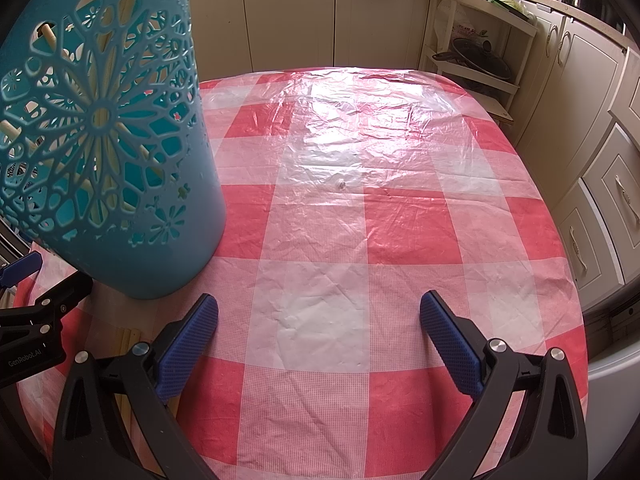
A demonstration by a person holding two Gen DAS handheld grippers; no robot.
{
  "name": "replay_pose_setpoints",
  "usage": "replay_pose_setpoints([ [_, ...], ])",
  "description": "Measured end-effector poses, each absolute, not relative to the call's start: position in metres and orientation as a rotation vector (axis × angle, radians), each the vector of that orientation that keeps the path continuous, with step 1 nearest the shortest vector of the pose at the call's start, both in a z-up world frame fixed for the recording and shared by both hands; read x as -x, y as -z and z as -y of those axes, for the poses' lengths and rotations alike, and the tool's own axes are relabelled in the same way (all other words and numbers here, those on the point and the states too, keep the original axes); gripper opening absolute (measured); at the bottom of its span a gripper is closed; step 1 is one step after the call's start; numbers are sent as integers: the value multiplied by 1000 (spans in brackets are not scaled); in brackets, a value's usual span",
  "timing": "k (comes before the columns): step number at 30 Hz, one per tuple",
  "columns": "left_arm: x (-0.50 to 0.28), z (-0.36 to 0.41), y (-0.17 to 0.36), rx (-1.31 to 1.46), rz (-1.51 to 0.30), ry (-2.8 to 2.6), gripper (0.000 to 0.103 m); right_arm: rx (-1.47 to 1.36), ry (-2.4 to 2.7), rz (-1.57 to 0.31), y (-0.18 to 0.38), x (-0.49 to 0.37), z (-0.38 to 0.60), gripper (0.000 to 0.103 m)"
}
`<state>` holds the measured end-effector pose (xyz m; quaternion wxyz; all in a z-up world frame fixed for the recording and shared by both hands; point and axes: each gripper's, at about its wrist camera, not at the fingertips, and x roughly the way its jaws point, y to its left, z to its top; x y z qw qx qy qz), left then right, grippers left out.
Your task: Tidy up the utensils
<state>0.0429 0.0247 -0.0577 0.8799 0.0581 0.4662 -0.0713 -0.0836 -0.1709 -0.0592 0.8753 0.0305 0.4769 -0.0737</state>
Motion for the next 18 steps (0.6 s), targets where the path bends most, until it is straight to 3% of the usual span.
replay_pose_setpoints([
  [18,-43,-25,58,-121,-971,149,96,-64,154,-996,59,84,171,96],
])
